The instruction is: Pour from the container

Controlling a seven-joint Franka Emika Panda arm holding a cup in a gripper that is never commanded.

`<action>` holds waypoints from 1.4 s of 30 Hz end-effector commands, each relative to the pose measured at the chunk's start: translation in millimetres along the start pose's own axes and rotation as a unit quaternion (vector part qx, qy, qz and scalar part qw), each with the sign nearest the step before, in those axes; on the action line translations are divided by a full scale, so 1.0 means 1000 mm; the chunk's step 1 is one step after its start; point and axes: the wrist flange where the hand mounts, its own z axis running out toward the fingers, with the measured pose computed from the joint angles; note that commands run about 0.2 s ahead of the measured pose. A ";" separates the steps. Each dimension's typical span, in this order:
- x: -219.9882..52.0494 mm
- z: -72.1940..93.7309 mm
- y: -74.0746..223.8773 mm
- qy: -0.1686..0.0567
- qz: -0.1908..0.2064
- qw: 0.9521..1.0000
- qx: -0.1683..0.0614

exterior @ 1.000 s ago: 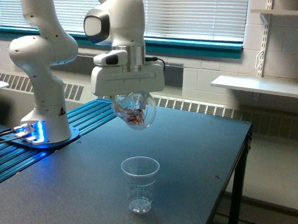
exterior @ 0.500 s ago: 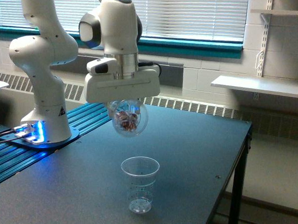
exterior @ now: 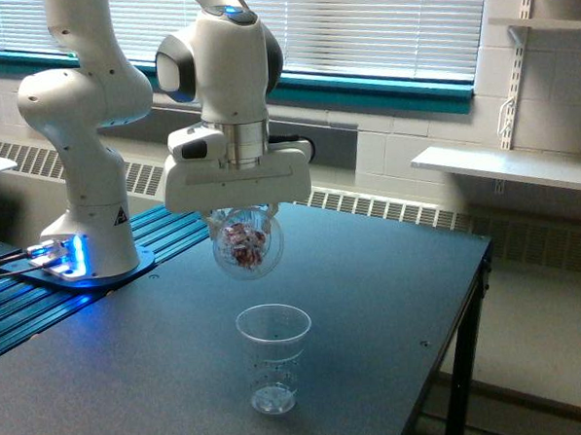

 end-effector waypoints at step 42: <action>0.008 0.006 -0.030 -0.065 0.003 0.998 0.003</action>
